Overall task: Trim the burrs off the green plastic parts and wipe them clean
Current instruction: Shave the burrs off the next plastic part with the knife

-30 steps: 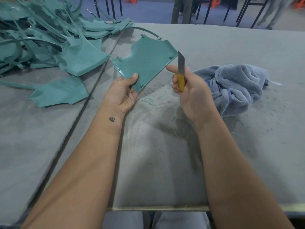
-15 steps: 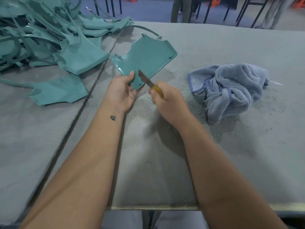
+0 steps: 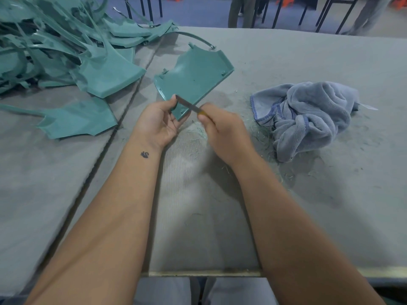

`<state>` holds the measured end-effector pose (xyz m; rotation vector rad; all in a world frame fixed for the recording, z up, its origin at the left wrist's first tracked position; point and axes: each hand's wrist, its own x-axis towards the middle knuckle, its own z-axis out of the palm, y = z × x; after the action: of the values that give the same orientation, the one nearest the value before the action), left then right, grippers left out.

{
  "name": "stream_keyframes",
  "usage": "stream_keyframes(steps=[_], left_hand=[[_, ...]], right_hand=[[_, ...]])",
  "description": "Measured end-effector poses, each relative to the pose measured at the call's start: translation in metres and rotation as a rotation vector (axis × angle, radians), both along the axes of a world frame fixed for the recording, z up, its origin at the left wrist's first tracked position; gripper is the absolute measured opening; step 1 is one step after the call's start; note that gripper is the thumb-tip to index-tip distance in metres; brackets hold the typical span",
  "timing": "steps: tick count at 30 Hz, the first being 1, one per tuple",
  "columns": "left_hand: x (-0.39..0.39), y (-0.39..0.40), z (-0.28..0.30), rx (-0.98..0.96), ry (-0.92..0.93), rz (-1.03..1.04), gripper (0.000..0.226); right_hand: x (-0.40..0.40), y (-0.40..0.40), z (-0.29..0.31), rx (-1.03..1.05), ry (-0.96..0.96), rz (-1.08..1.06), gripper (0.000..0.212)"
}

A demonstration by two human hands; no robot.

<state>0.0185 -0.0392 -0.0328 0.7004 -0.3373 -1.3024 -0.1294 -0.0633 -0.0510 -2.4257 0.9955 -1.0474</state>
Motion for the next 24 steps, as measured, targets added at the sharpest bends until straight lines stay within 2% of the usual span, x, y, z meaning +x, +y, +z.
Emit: stream_keyframes(steps=[4,6,11,12,14,16,17,20,21,24], left_hand=[[0.001,0.001,0.001,0.015,0.007,0.013,0.023],[0.001,0.000,0.001,0.027,-0.010,0.019,0.024],[0.002,0.003,0.001,0.012,0.002,0.001,0.022],[0.001,0.003,0.002,0.014,-0.002,0.004,0.020],[-0.001,0.003,0.003,0.035,-0.042,0.021,0.017],[-0.002,0.003,0.004,0.051,-0.084,0.026,0.015],[-0.003,0.003,0.004,0.049,-0.084,0.022,0.016],[-0.001,0.004,0.004,0.026,-0.059,-0.012,0.018],[0.000,0.004,0.004,0.024,-0.057,-0.020,0.019],[0.001,0.003,0.004,0.042,-0.071,-0.005,0.017]], right_hand=[[-0.005,-0.006,0.000,0.046,-0.186,-0.173,0.013],[-0.008,-0.004,0.002,0.068,-0.265,-0.174,0.014],[0.000,0.004,0.001,-0.057,-0.032,0.017,0.012],[0.000,0.002,0.001,-0.036,-0.068,-0.026,0.012],[-0.005,-0.005,0.002,0.054,-0.267,-0.160,0.013],[-0.010,-0.006,0.003,0.079,-0.404,-0.189,0.015],[-0.010,-0.005,0.004,0.059,-0.387,-0.156,0.015],[-0.002,0.003,0.002,-0.026,-0.147,0.013,0.012],[0.000,0.002,0.000,-0.033,-0.135,0.019,0.011],[-0.006,-0.009,0.000,0.103,-0.388,-0.120,0.014]])
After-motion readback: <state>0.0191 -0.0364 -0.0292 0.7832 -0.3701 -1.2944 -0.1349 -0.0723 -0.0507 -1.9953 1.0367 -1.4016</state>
